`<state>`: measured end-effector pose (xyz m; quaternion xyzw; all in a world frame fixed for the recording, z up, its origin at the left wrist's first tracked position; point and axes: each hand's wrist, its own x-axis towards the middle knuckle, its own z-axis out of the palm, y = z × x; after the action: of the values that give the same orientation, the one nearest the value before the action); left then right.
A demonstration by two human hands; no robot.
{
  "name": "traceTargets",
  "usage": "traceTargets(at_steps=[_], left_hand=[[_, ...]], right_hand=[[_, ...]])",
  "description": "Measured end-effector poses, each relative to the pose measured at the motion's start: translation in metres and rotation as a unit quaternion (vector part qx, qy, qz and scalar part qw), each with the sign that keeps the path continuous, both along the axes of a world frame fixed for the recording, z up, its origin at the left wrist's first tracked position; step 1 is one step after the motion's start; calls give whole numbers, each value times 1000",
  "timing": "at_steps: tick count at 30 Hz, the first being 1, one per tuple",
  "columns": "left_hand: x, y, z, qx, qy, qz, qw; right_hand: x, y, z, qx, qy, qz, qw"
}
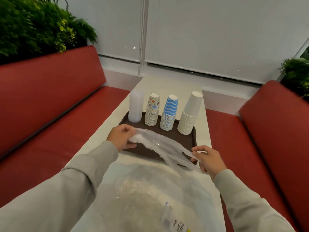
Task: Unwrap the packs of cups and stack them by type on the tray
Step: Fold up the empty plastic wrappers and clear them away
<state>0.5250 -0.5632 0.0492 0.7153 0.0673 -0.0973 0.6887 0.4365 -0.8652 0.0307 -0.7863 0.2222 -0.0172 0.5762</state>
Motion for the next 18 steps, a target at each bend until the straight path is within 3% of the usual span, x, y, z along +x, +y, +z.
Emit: traceTargets(at_steps=[6, 9, 18], left_hand=[[-6, 1, 17, -12, -40, -25, 999], [-10, -2, 27, 3, -61, -86, 994], [-23, -8, 45, 11, -149, -147, 978]], right_hand=[[-1, -1, 12, -126, 89, 171, 973], [10, 16, 34, -89, 22, 160, 983], [35, 83, 71, -125, -75, 286, 947]])
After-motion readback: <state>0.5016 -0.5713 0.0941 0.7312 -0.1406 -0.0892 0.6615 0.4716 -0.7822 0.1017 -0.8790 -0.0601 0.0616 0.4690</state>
